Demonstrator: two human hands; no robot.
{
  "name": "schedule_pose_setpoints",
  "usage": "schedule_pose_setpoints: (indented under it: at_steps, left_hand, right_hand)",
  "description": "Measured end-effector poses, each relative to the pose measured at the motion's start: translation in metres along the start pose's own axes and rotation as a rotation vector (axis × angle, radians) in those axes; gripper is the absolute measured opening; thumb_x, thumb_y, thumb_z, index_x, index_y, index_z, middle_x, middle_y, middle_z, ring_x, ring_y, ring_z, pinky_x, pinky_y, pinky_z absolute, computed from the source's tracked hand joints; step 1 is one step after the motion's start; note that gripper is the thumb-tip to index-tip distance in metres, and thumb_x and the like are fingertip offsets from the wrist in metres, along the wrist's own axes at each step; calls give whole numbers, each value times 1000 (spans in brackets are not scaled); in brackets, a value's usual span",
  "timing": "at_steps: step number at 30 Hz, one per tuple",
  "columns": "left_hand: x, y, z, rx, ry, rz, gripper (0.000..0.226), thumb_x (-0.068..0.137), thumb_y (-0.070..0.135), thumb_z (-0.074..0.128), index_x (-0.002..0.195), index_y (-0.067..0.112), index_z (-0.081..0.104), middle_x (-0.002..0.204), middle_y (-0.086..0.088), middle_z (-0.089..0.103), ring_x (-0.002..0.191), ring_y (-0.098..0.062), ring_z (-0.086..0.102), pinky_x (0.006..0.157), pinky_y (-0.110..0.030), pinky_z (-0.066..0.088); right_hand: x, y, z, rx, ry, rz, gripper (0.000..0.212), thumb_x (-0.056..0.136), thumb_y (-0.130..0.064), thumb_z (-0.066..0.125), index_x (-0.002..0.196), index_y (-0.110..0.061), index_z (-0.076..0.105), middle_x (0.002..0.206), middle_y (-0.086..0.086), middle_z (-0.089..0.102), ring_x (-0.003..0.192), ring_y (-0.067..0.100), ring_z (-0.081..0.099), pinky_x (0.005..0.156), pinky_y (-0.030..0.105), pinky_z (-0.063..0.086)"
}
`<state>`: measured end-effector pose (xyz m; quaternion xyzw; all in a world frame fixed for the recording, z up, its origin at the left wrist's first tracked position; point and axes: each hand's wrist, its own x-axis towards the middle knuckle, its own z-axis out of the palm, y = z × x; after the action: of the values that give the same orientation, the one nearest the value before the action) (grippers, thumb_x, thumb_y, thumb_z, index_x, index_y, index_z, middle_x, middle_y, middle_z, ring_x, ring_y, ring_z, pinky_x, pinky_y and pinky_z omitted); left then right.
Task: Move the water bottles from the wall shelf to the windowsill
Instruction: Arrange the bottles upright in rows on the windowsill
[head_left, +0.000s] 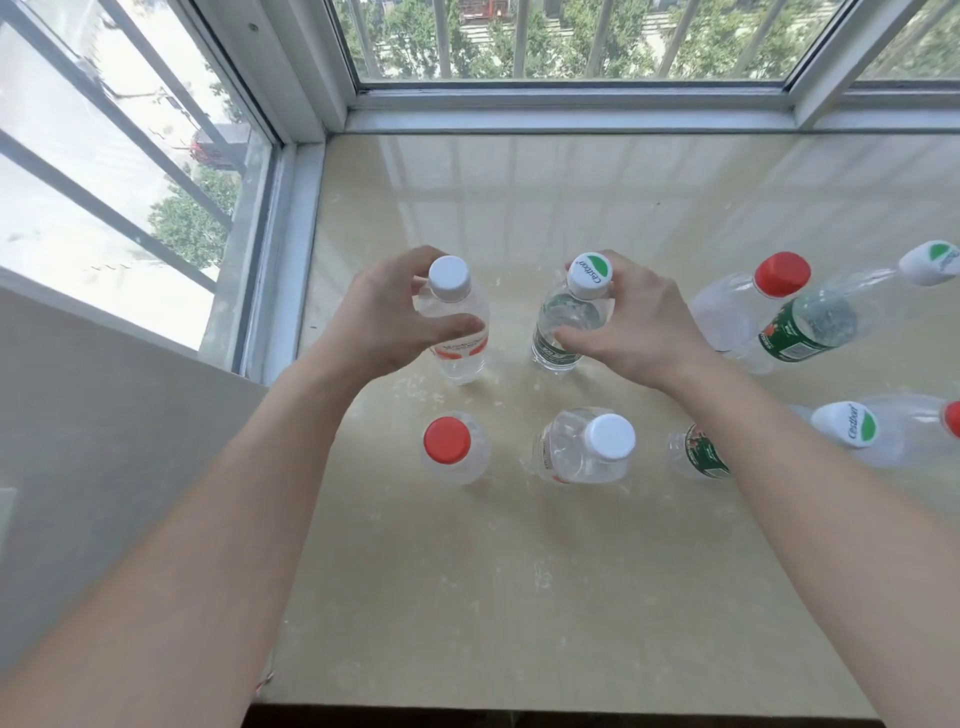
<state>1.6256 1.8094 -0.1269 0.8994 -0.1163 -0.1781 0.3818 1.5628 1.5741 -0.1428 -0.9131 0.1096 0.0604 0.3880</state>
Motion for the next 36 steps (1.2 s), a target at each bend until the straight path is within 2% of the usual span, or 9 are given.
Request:
schedule_pose_setpoints:
  at_steps: [3, 5, 10, 12, 16, 22, 26, 32, 36]
  left_hand:
    - [2, 0, -1, -9, -19, -5, 42, 73, 32, 85, 110, 26, 66, 103, 14, 67, 92, 10, 55, 70, -2, 38]
    - [3, 0, -2, -2, -31, 4, 41, 73, 31, 85, 110, 25, 67, 104, 13, 69, 96, 0, 60, 74, -4, 40]
    - [4, 2, -6, -7, -55, 14, 42, 73, 30, 85, 112, 23, 70, 106, 9, 71, 106, -12, 62, 92, -32, 51]
    - [4, 1, -6, -18, -52, 14, 43, 73, 30, 85, 113, 24, 69, 107, 10, 71, 107, -12, 62, 92, -29, 50]
    - [2, -3, -4, -26, -46, 21, 44, 74, 30, 84, 115, 25, 69, 107, 11, 71, 107, -9, 62, 84, -11, 42]
    - [1, -6, -3, -40, -35, 17, 46, 74, 30, 85, 117, 26, 68, 107, 11, 70, 110, -12, 60, 94, -26, 47]
    - [0, -5, -4, -22, -59, 20, 45, 75, 30, 84, 117, 25, 68, 108, 11, 69, 109, -11, 60, 90, -20, 43]
    - [1, -4, -4, 52, -72, 24, 53, 76, 35, 83, 124, 26, 61, 116, 9, 66, 114, -15, 57, 99, -35, 47]
    - [-9, 6, -11, 154, -45, 49, 80, 73, 38, 84, 140, 27, 43, 133, 4, 57, 127, -15, 49, 101, -28, 38]
  right_hand:
    - [0, -2, -5, 4, -75, -17, 45, 73, -17, 79, 115, -23, 65, 106, -6, 70, 102, 12, 61, 74, 0, 36]
    - [2, -2, -7, -2, -112, -17, 45, 73, -18, 78, 115, -25, 65, 106, -6, 70, 102, 13, 61, 82, 10, 43]
    - [4, -4, -4, -29, -100, 0, 55, 66, -31, 87, 114, -19, 63, 108, -3, 66, 104, 13, 56, 86, 20, 44]
    - [3, -4, -1, -56, -80, -2, 57, 64, -34, 88, 113, -18, 63, 108, 1, 66, 105, 19, 57, 92, 32, 46]
    - [5, -3, -4, -70, -121, -18, 46, 67, -24, 84, 108, -15, 64, 104, 3, 69, 101, 24, 61, 87, 35, 47]
    - [4, -2, -6, -65, -146, -39, 47, 66, -20, 84, 108, -12, 64, 107, 8, 70, 102, 27, 62, 89, 39, 50]
    - [3, 0, -4, -42, -151, -56, 49, 67, -17, 83, 111, -12, 63, 109, 8, 70, 104, 27, 62, 90, 36, 47]
    - [3, 4, -4, 16, -197, 11, 84, 70, -16, 85, 143, -29, 45, 125, -4, 62, 115, 17, 56, 84, 8, 40]
    - [-13, -6, -23, 4, -201, 4, 103, 68, -22, 89, 154, -25, 31, 144, -1, 51, 133, 14, 48, 106, 29, 42]
